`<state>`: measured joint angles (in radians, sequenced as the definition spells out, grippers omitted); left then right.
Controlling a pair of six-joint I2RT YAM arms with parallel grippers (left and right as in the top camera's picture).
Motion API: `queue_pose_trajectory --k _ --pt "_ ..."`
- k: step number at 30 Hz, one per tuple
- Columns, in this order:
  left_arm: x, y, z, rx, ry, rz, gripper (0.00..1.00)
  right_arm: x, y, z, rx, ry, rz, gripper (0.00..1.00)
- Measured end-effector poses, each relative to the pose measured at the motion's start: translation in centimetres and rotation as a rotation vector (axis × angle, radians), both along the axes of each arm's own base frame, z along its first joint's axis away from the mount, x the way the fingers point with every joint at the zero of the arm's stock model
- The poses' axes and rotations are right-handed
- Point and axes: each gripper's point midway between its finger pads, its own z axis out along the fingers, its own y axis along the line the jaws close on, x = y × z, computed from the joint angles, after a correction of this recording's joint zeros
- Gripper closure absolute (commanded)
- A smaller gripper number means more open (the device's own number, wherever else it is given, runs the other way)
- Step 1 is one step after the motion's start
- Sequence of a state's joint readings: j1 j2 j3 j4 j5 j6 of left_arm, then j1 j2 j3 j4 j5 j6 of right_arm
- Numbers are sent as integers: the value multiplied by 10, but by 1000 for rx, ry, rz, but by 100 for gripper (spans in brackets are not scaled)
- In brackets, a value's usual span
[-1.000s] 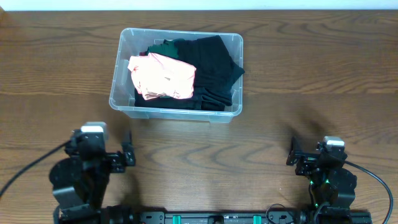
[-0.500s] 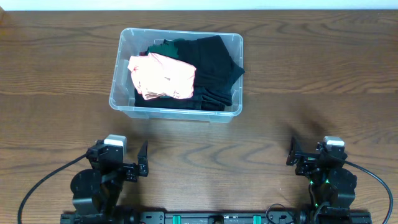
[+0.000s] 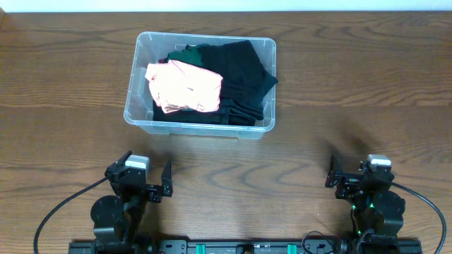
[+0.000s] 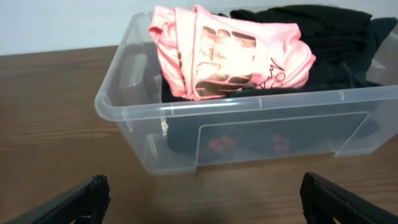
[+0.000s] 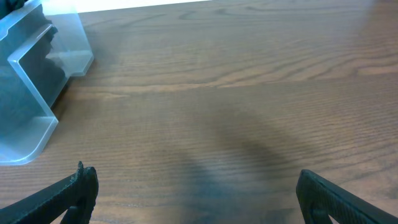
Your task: Pack container
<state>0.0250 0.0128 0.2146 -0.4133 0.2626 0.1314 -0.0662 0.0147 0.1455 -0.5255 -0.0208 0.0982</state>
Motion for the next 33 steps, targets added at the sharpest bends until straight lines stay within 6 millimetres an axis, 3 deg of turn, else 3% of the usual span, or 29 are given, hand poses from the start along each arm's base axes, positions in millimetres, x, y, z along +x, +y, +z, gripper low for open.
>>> queue_pose_trajectory --k 10,33 --pt "12 0 -17 1 -30 -1 2 0 0 0 0 0 0 1" --pt "13 0 -13 1 -50 -1 2 0 0 0 -1 0 -2 1"
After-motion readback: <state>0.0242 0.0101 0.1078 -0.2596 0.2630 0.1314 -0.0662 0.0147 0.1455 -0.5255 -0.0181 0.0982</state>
